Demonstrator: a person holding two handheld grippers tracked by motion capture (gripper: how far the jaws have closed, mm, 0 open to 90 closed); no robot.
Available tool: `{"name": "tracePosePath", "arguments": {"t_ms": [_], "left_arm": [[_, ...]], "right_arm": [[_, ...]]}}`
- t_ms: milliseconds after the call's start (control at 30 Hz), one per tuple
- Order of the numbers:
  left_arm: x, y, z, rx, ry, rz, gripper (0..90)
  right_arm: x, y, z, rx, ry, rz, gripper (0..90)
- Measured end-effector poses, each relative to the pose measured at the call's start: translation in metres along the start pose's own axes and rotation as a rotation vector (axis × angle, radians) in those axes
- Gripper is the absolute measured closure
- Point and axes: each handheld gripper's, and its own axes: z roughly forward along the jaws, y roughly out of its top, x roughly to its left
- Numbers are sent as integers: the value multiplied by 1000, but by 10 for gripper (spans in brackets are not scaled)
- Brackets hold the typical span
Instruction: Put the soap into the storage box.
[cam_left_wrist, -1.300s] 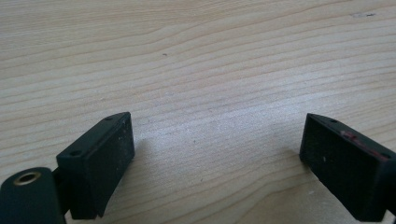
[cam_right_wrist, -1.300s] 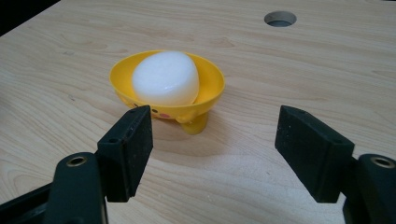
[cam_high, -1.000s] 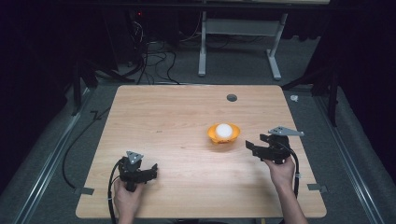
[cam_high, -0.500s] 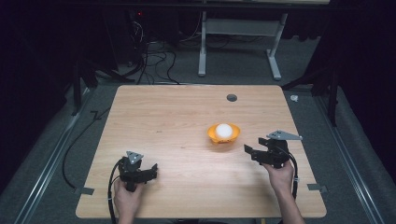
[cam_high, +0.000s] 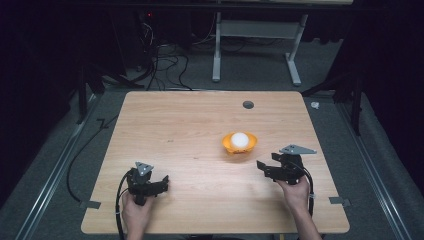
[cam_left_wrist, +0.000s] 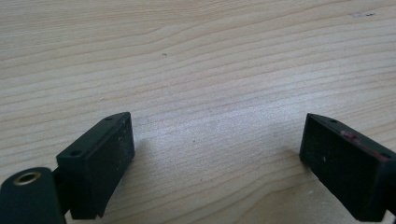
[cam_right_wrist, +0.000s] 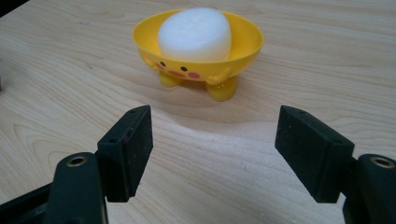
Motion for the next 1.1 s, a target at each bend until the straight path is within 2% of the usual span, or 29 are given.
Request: {"name": "tracePosePath", "arguments": {"t_ms": [367,1100], "left_arm": [[0,0,0,0,0,0,104],[0,0,0,0,0,1,104]], "right_arm": [[3,-8,7,22,8,-1,286],[10,-23,27,86,-13,-8,286]]}}
